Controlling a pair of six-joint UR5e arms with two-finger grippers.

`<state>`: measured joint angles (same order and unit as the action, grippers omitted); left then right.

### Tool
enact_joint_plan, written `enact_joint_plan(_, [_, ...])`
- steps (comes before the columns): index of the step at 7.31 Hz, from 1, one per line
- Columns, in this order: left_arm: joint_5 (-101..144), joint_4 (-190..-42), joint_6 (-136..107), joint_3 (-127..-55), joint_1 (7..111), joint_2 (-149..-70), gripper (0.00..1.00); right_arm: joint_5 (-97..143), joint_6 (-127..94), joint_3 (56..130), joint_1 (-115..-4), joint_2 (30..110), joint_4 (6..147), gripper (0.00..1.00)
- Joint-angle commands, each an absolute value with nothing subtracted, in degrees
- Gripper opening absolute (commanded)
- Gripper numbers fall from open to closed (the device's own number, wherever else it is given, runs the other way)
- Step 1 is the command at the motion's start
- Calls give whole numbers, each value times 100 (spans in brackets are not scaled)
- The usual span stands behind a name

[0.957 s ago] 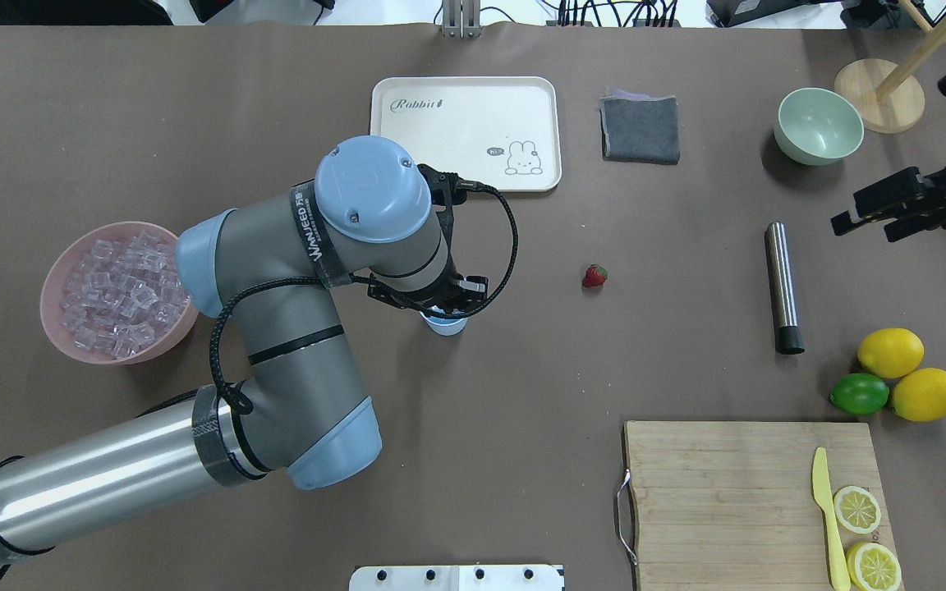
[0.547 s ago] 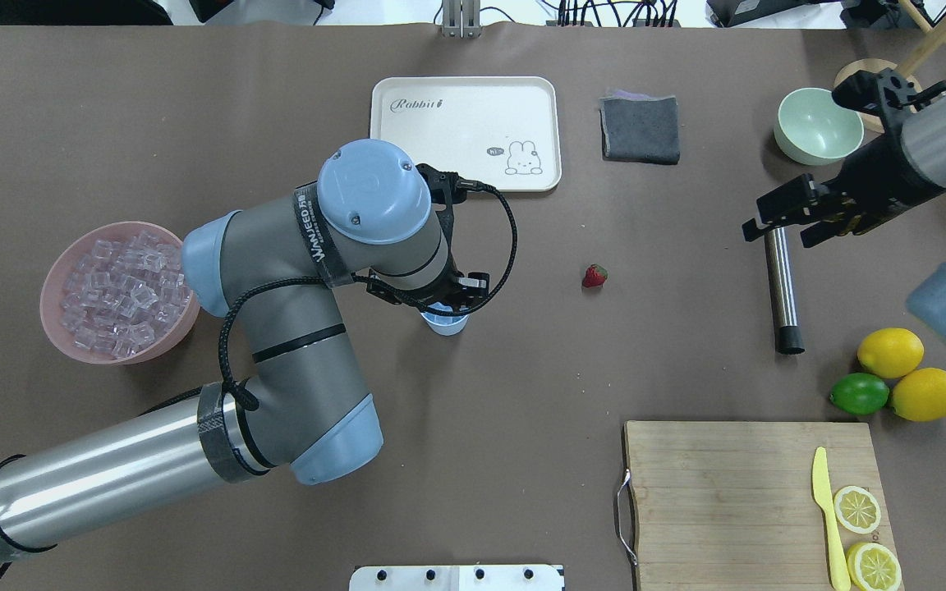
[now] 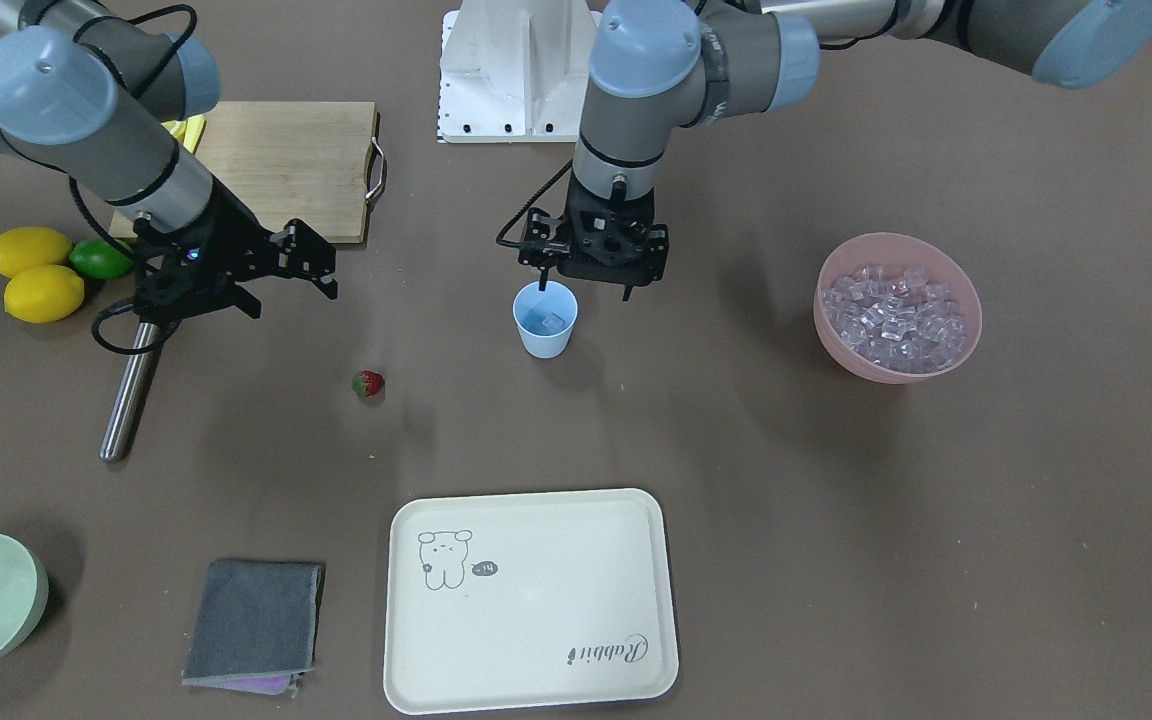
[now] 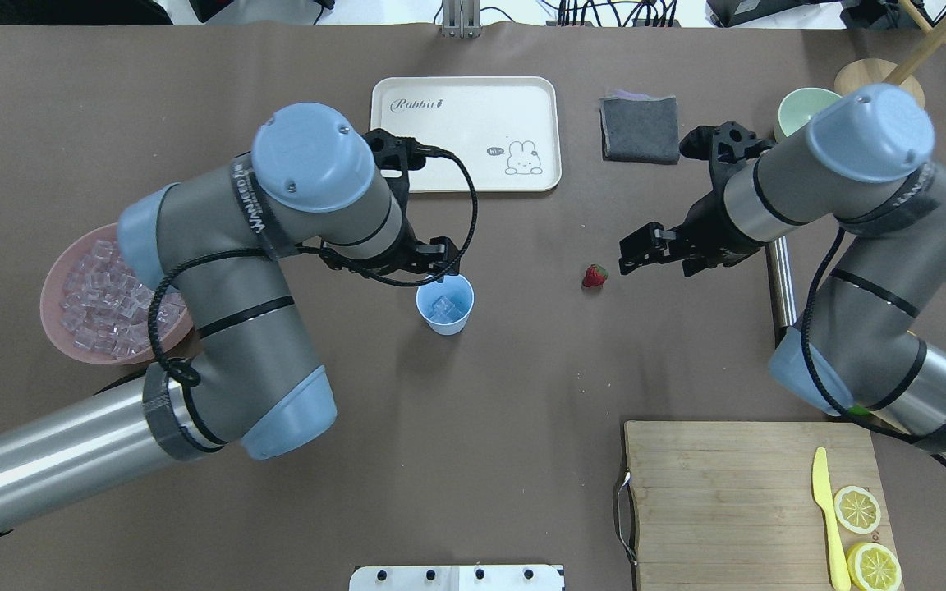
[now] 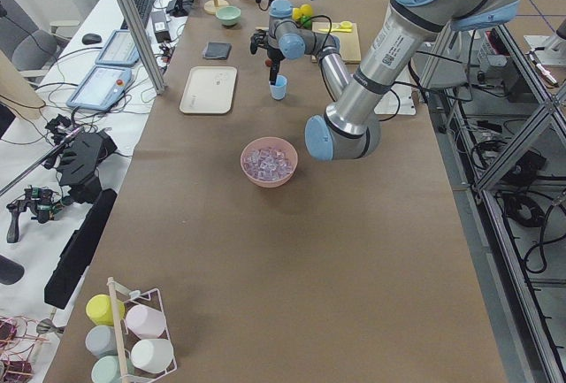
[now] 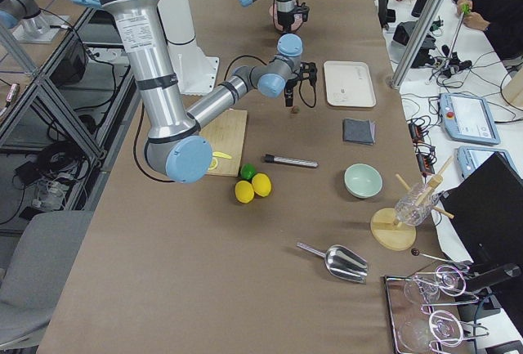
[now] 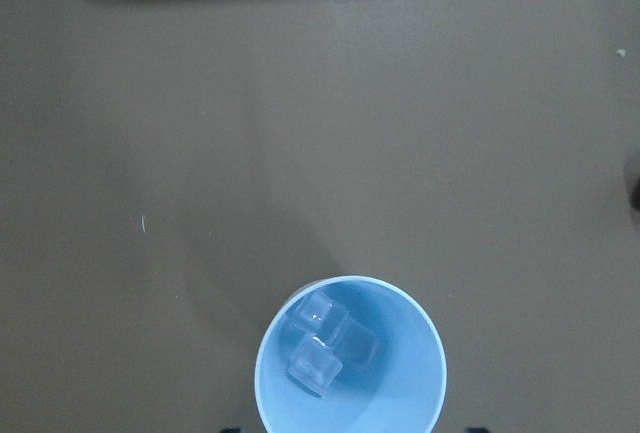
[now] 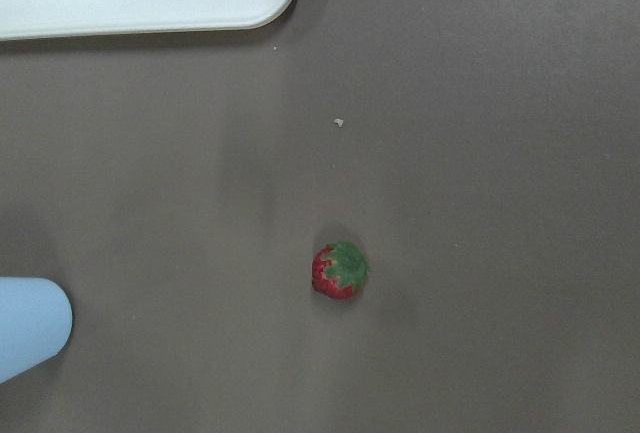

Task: Mash ice and strawberries in cup
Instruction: 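Reach the right gripper to the strawberry and grasp it while the left gripper withdraws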

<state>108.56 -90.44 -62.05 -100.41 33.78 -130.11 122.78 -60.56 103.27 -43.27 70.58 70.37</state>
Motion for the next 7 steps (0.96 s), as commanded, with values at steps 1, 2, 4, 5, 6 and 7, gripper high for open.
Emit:
enact_joint_plan(1, [10872,-9009,-5933,-10878,3524,-12193,98,11701,-6100,9618,-4009,6515,7040,98])
enact_joint_plan(2, [10872,-9009,-5933,-11029,3533,-12069,98,11402,-6100,9311,-3886,6356,7031,94])
enact_joint_plan(4, [10863,-9009,-5941,-11136,3524,-11997,98,10979,-6100,8967,-3710,6223,6996,90])
enact_joint_plan(5, [10855,-9000,-5941,-11153,3524,-11988,98,10856,-6100,8834,-3657,6197,6996,86])
enact_joint_plan(6, [10854,-9000,-5941,-11162,3524,-11980,98,10837,-6100,8781,-3621,6222,6996,77])
enact_joint_plan(7, [10846,-9000,-5941,-11162,3516,-11979,98,10828,-6108,8780,-3604,6214,7005,49])
